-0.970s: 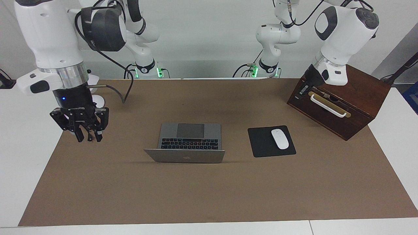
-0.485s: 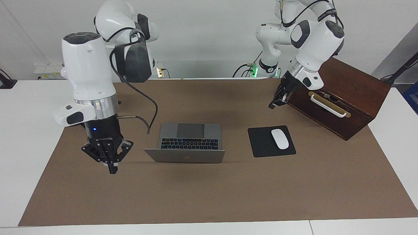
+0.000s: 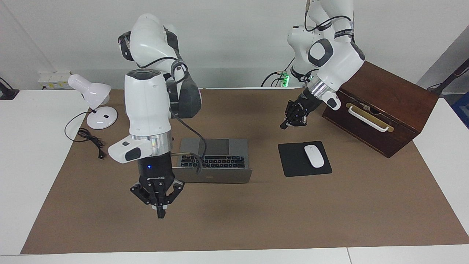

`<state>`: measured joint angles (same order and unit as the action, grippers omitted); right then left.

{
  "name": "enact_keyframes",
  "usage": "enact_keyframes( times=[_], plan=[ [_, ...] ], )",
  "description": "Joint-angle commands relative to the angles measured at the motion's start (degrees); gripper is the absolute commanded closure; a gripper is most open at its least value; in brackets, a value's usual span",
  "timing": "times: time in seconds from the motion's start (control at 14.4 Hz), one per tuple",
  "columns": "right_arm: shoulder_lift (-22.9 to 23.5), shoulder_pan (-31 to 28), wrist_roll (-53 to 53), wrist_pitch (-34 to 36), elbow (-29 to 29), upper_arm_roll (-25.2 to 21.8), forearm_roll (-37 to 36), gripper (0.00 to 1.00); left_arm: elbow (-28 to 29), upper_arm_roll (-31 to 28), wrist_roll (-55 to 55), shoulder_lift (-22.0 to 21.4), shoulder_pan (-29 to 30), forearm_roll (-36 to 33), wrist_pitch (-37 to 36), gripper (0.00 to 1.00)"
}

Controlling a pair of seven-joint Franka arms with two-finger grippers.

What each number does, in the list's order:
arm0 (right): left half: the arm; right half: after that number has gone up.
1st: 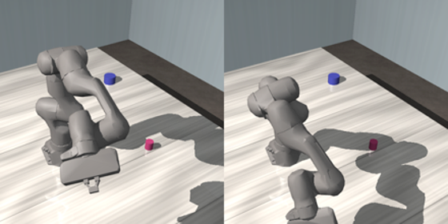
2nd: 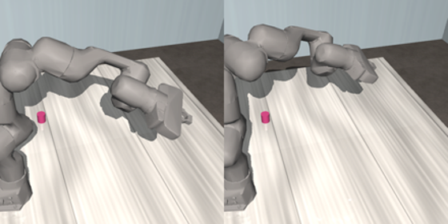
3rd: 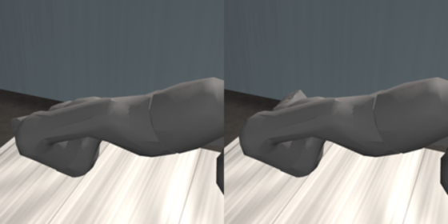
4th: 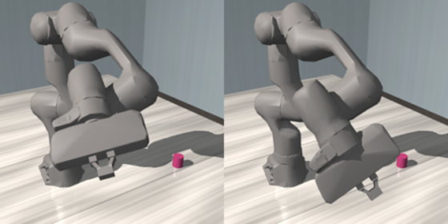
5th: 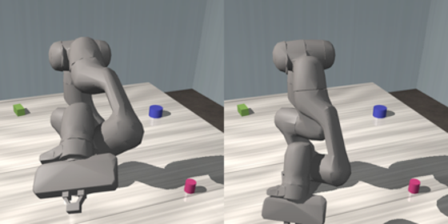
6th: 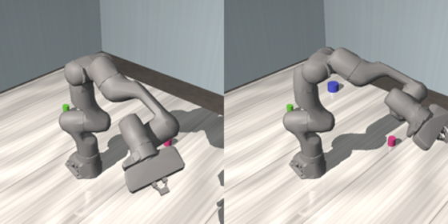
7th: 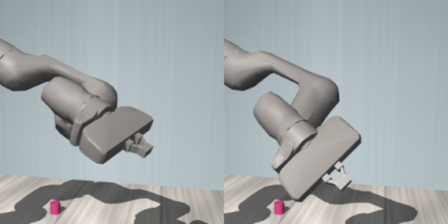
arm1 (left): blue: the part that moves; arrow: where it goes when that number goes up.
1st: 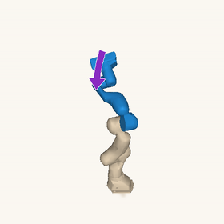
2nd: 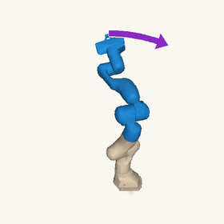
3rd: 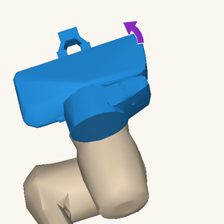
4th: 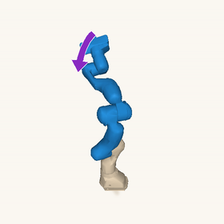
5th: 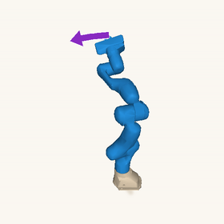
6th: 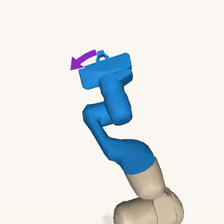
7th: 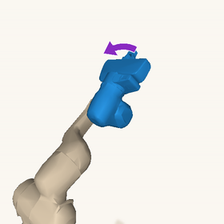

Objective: Close laptop with both arms
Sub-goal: 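Move the left gripper beside the laptop while the right gripper reaches the lid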

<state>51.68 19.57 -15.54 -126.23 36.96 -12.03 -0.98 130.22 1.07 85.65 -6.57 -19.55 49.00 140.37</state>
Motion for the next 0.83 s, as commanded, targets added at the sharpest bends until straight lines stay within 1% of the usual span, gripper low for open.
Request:
enact_keyframes(
  times=[0.0,0.14,0.21,0.35,0.49,0.62,0.76],
  plan=[
    [4.3,2.9,-1.4,-0.5,-5.3,-4.0,1.2,1.00,5.0,-0.7,3.4,0.1,-5.2,11.4,9.9,1.00],
    [5.1,4.9,-1.5,-0.5,-5.3,-4.9,1.2,1.00,5.4,-0.7,3.4,3.2,-10.0,23.0,17.6,1.00],
    [5.2,6.1,-1.4,-0.2,-5.2,-6.2,1.2,1.00,5.4,-0.7,3.5,4.5,-12.9,27.9,21.6,1.00],
    [5.8,8.0,-1.4,-0.2,-5.2,-7.1,1.3,1.00,5.1,-0.7,3.3,6.6,-17.6,38.5,26.4,1.00],
    [6.4,9.5,-1.5,0.0,-5.1,-8.3,1.4,1.00,4.2,-0.7,3.1,9.3,-19.6,43.7,28.6,1.00],
    [6.5,10.1,-1.4,1.1,-5.1,-8.4,1.9,1.00,2.3,-0.7,3.0,12.0,-20.5,47.8,28.6,1.00],
    [6.5,10.4,-1.3,3.9,-5.1,-8.4,4.7,1.00,0.7,-0.7,2.9,14.4,-21.1,50.9,28.6,1.00]
  ],
)
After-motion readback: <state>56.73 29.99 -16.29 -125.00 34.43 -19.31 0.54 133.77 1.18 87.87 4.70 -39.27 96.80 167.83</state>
